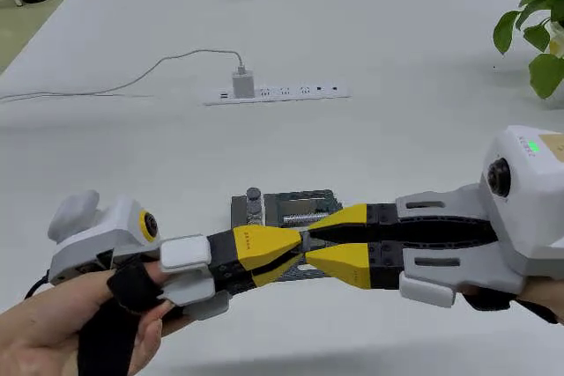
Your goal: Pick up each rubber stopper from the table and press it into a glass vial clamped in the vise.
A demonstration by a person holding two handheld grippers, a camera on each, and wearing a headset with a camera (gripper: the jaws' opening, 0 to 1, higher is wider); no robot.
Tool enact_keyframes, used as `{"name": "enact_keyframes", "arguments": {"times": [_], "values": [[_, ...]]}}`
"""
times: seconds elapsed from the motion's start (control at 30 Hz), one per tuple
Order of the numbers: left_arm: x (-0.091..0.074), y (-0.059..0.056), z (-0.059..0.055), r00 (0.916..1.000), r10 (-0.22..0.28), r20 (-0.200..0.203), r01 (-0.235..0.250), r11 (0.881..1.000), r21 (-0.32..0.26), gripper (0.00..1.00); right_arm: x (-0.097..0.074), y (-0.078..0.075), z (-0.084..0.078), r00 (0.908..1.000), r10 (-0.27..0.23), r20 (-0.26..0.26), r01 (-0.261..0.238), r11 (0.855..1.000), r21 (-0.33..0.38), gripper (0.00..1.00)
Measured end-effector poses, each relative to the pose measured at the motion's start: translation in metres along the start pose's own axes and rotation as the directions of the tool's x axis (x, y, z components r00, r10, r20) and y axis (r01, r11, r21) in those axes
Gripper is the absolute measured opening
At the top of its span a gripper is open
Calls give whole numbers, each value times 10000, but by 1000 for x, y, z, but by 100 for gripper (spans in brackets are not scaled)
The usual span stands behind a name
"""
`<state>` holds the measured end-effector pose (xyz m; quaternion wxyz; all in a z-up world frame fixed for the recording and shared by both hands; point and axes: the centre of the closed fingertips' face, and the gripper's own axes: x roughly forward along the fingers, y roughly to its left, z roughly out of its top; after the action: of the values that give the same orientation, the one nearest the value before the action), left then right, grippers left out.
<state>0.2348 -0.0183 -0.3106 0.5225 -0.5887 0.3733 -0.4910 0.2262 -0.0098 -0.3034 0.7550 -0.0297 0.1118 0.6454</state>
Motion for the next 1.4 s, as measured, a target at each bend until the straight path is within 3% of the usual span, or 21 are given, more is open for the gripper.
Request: {"name": "enact_keyframes", "arguments": {"times": [0.17,0.33,0.53,0.63,0.7,0.73,0.8,0.9,0.93,1.03,1.07,1.13,1.17,1.23,1.27,1.37,1.4], "values": [[0,0,-2,10000,-7,-54,8,9999,129,5,0,2,1,10000,21,-42,-20,10000,64,6],[-1,2,-3,9998,148,-139,-137,9968,785,6,-1,2,-2,9998,87,-158,-86,9999,94,6],[-4,13,0,9968,799,-98,-775,9849,1546,22,0,2,-3,9998,73,-176,-70,9999,157,6],[-4,17,-5,9941,1046,-271,-969,9738,2057,38,1,-1,-8,9992,-58,-405,64,9999,139,5],[-4,21,-9,9895,1358,-495,-1157,9494,2919,47,1,-2,-15,9981,-61,-620,79,9995,294,5],[-4,22,-10,9884,1426,-532,-1200,9451,3039,49,1,-1,-16,9977,-40,-679,63,9994,338,5],[-4,25,-8,9857,1628,-438,-1346,9164,3771,55,1,-2,-23,9971,-36,-764,71,9989,453,5],[-5,33,-7,9751,2184,-393,-1718,8550,4893,66,1,-3,-28,9954,-102,-951,150,9986,507,5],[-7,37,-8,9666,2522,-460,-1899,8249,5324,69,1,-3,-29,9953,-100,-961,154,9984,551,5],[-9,42,-3,9564,2915,-173,-2228,7665,6023,79,0,-3,-31,9944,-125,-1053,185,9982,569,5],[-9,43,-1,9535,3010,-130,-2304,7564,6122,82,0,-3,-32,9940,-136,-1085,197,9983,557,5],[-12,47,0,9425,3341,-113,-2465,7176,6513,85,0,-4,-33,9938,-155,-1101,224,9978,622,5],[-14,51,2,9338,3576,-67,-2603,6922,6732,86,-1,-5,-34,9933,-176,-1143,247,9978,610,5],[-16,55,4,9222,3866,-16,-2737,6559,7035,89,-1,-5,-37,9924,-171,-1218,249,9977,630,5],[-19,59,5,9131,4077,18,-2809,6259,7275,90,-1,-6,-38,9919,-165,-1262,249,9975,657,5],[-21,60,6,9094,4160,30,-2791,6048,7459,93,-2,-6,-41,9911,-144,-1327,249,9967,775,5],[-22,61,6,9052,4249,47,-2809,5900,7570,94,-2,-6,-41,9909,-147,-1337,252,9967,773,5]]}}
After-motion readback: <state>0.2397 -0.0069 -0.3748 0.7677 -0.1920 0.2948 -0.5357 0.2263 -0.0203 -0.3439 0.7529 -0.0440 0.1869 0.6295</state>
